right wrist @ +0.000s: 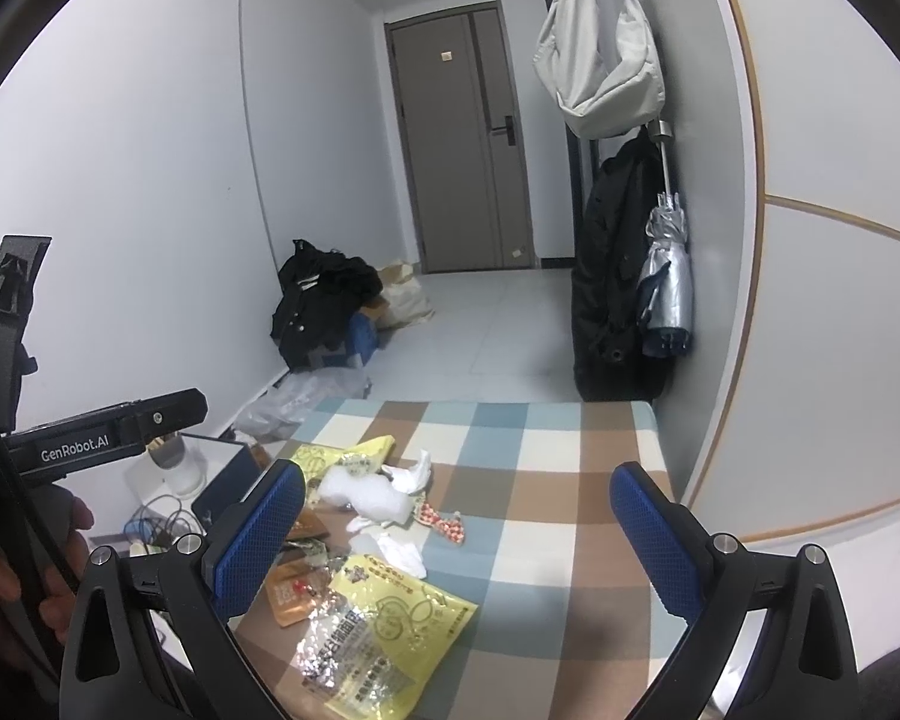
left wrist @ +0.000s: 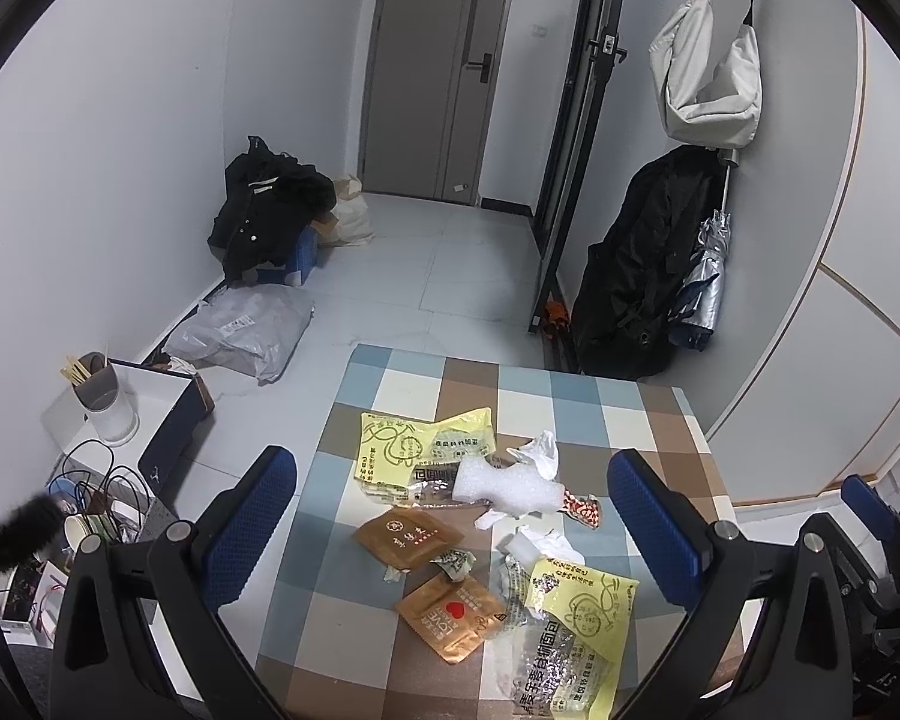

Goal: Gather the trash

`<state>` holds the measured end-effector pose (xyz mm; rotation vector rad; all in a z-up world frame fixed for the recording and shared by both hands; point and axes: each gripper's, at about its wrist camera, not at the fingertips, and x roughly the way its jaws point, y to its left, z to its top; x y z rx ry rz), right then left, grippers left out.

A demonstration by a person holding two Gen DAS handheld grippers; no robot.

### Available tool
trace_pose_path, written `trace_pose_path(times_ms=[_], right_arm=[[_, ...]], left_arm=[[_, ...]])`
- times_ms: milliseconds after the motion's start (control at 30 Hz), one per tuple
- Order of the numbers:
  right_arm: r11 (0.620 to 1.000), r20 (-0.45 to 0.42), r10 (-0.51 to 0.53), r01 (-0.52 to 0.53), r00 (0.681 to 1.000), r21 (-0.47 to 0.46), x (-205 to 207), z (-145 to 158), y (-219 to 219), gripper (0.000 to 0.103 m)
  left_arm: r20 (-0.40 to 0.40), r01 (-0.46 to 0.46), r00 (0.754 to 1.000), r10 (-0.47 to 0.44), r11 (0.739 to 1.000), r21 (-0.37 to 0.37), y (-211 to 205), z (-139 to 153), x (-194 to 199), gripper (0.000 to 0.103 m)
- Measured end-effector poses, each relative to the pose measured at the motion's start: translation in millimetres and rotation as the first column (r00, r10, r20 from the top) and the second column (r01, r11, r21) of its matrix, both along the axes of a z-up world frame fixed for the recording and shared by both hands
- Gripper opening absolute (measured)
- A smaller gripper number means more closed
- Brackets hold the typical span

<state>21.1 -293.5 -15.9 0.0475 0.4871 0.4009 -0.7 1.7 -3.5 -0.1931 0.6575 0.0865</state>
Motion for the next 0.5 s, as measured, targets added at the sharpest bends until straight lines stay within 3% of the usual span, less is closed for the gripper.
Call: trace_pose_path(times_ms=[500], right_arm=[[1.0, -0.008, -0.009, 0.009, 1.0, 0.003, 2.3, -0.5, -2.0, 0.103]], left_arm=[[-0.004, 0.002, 1.0, -0.002, 1.0, -0.017, 2.7, -1.2, -0.4, 0.102]])
